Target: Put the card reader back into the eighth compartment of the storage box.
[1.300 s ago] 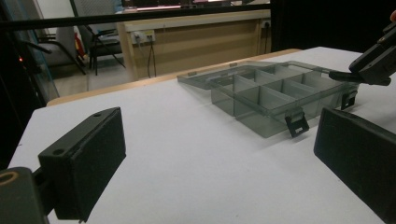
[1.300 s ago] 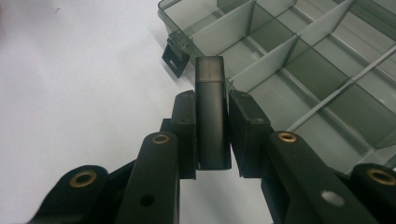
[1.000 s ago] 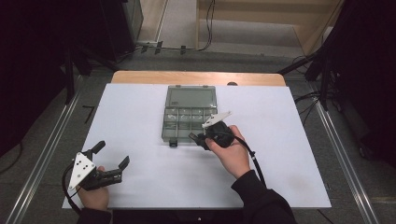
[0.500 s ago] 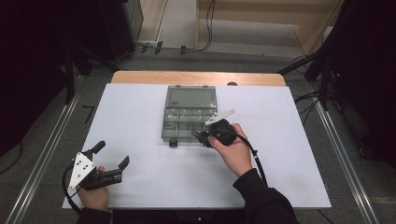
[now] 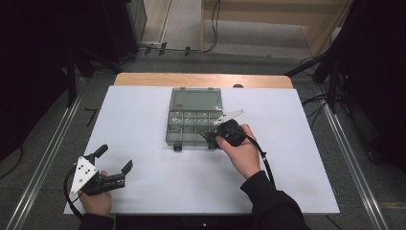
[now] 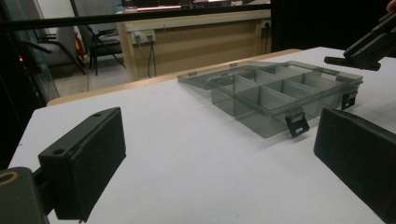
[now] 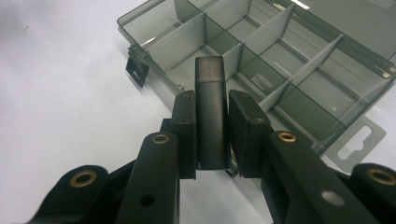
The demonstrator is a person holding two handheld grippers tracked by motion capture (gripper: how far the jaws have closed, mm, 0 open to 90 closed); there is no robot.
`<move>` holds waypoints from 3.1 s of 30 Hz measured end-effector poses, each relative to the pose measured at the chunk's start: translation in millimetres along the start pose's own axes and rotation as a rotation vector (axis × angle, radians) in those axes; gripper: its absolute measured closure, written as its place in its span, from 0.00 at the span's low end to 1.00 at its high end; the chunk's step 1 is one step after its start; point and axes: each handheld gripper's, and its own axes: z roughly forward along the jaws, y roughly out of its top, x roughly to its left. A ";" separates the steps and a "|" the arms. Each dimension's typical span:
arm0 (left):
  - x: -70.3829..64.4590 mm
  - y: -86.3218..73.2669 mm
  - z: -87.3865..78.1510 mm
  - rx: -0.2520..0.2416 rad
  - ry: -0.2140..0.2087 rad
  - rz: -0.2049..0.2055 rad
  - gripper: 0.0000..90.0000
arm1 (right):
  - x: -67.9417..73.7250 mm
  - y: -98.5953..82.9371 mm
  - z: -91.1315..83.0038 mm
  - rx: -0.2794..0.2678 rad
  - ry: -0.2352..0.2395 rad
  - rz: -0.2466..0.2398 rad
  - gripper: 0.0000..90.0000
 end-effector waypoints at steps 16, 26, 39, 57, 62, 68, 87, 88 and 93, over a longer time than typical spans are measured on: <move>0.2 -0.1 -0.2 -0.002 0.000 -0.001 0.03 | -14.7 -2.1 -1.5 -0.013 -0.035 0.042 0.78; 0.3 -0.1 -0.3 -0.003 0.000 -0.002 0.03 | -23.3 -4.7 -1.7 -0.008 -0.064 0.066 0.78; 0.5 -0.1 -0.4 -0.004 -0.001 -0.001 0.03 | -30.7 -8.7 0.0 -0.024 -0.109 0.114 0.58; 0.2 -0.1 -0.3 -0.002 0.000 -0.002 0.03 | -28.1 -25.0 -31.1 -0.178 -0.088 0.100 0.00; 0.2 -0.1 -0.2 -0.001 0.001 -0.001 0.03 | -30.5 -31.3 -38.0 -0.201 -0.102 0.104 0.00; 0.0 -0.1 0.0 0.000 0.002 -0.001 0.03 | -34.9 -40.7 -49.2 -0.223 -0.111 0.111 0.00; -0.2 -0.2 -0.1 0.001 0.002 0.000 0.03 | -41.2 -67.6 -71.7 -0.291 -0.130 0.118 0.00; -0.2 -0.1 -0.1 0.000 0.002 -0.001 0.03 | -41.6 -69.0 -73.2 -0.297 -0.130 0.119 0.00; -0.2 -0.2 -0.1 0.001 0.002 0.000 0.03 | -43.0 -74.9 -78.4 -0.313 -0.130 0.121 0.00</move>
